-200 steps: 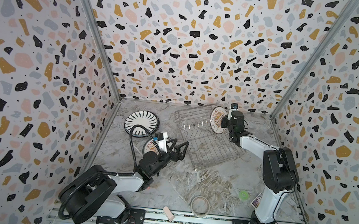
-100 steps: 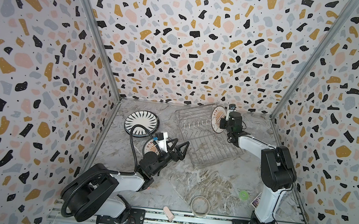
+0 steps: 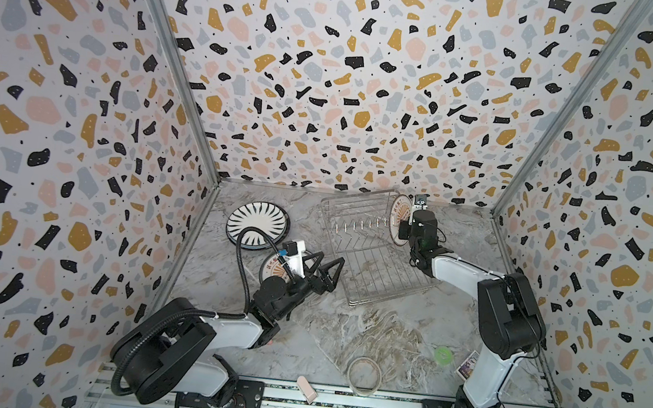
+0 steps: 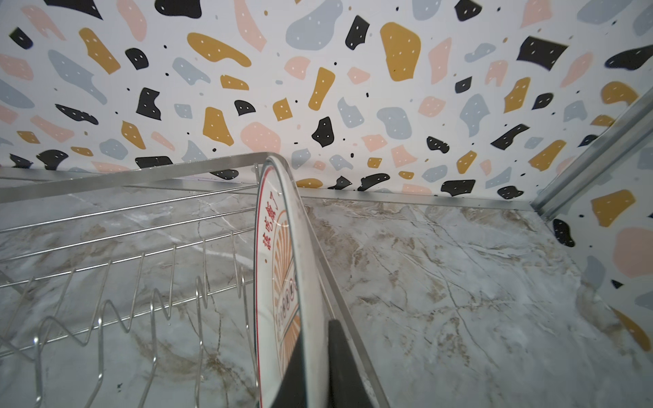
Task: Unload the plates from the dish rack
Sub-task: 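Close the right gripper on the last sunburst plate and lift it from the rack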
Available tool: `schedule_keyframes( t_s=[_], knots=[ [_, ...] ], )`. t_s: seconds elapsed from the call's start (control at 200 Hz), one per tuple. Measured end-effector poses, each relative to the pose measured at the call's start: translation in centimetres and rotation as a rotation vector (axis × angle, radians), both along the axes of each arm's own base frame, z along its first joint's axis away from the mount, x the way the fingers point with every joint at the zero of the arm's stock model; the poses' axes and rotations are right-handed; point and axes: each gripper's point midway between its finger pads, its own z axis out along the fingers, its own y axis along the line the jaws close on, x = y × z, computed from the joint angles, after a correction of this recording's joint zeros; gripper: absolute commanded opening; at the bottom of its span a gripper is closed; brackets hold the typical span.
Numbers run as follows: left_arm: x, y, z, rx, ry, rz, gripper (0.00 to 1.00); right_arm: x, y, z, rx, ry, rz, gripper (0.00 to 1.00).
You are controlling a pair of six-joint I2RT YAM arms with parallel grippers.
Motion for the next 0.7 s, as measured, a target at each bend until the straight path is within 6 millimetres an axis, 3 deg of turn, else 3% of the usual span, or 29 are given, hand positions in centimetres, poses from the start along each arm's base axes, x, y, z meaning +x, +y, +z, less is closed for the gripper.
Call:
schedule_keyframes(
  t_s=[0.31,0.701],
  knots=[
    [0.0,0.1,0.1,-0.001,0.000,0.006,1.00,-2.3,0.4,2.5,-0.104,-0.073,-0.048,0.05],
    [-0.6,1.7,2.1,-0.023,-0.040,0.061,1.00,-6.7,1.1,7.1,-0.190,-0.221,-0.100,0.02]
  ],
)
